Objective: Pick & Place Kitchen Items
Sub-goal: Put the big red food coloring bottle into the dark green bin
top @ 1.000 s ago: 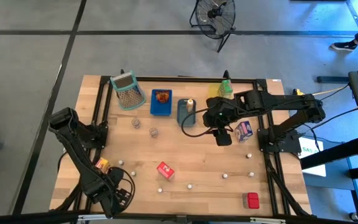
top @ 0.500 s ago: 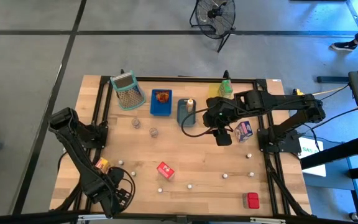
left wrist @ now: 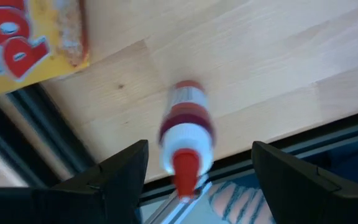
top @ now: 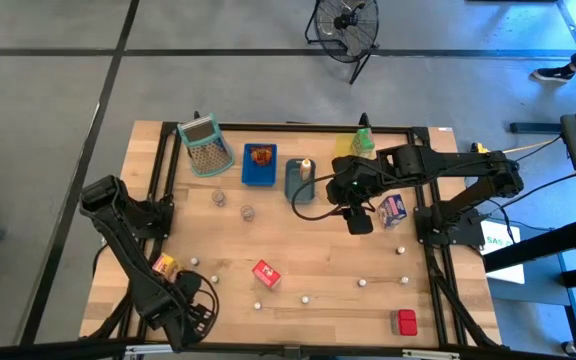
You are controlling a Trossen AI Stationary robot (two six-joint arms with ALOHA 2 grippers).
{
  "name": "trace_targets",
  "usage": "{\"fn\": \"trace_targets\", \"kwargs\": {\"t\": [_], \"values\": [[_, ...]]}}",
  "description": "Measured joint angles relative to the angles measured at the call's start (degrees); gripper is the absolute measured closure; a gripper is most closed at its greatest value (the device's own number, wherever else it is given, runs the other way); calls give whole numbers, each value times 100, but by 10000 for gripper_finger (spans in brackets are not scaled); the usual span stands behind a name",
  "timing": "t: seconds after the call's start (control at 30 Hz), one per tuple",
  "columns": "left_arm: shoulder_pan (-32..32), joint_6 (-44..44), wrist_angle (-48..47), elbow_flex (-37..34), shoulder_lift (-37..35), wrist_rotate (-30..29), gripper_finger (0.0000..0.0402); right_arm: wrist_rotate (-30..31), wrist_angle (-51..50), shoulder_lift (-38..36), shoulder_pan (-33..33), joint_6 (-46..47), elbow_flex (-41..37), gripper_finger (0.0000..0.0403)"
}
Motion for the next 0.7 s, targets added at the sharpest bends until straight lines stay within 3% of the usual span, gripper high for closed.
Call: {"fn": "trace_targets", "kwargs": {"t": [0.7], "values": [[0, -3, 95, 13, 326, 295, 121, 0, 4, -1, -2, 0, 0, 192]]}}
